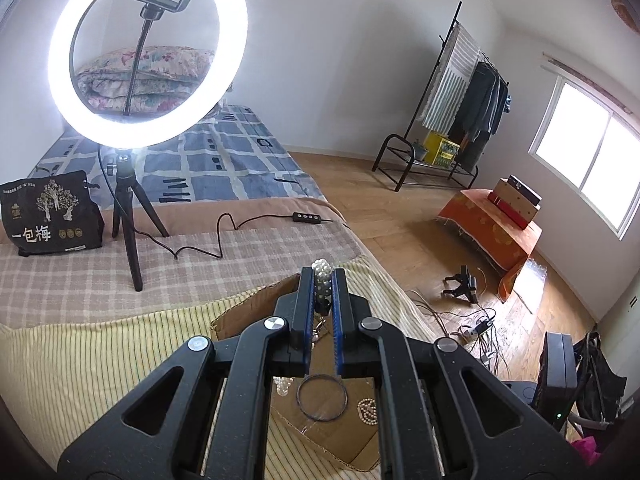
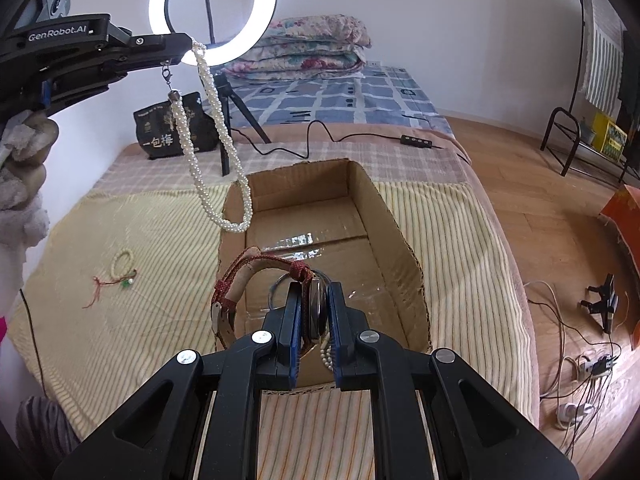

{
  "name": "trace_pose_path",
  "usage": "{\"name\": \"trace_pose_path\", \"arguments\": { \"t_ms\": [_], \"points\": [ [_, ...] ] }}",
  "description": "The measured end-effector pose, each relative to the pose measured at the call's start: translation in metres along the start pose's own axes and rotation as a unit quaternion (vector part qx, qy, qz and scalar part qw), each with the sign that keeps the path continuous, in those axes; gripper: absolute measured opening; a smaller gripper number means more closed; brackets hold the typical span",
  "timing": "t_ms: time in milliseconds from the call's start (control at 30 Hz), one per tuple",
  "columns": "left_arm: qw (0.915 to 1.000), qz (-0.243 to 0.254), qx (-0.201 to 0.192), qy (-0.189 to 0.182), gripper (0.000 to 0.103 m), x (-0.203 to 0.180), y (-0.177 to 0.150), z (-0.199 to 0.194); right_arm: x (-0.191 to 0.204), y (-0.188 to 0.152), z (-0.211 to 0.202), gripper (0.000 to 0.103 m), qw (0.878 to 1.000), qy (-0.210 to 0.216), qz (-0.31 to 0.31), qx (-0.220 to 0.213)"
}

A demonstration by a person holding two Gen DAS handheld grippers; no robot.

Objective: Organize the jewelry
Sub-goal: 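Carry the pearl necklace in the left tool and the watch in the right tool over the box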

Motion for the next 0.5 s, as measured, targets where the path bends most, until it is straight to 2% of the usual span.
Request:
{"name": "trace_pose_path", "arguments": {
  "t_ms": [267,500],
  "points": [
    [0.9997,0.001,0.022,0.014,0.005,0.004,-0.011,0.026,-0.007,-0.007,0.022,0.010,1.000,0.008,0.013,0.017],
    [0.9995,0.006,0.027,0.018,0.006,0.002,-0.016,0.031,-0.006,-0.011,0.028,0.011,1.000,0.011,0.010,0.025]
  ]
}}
Point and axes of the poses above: each gripper's, at about its wrist camera, not at the fingertips, and z roughly the way its jaws point, x to its left, y to its top, the point moved 4 cm from there along z, roughly the way its jaws point, and after that the axes turned 8 degrees about -z, right-handed, at the moved point
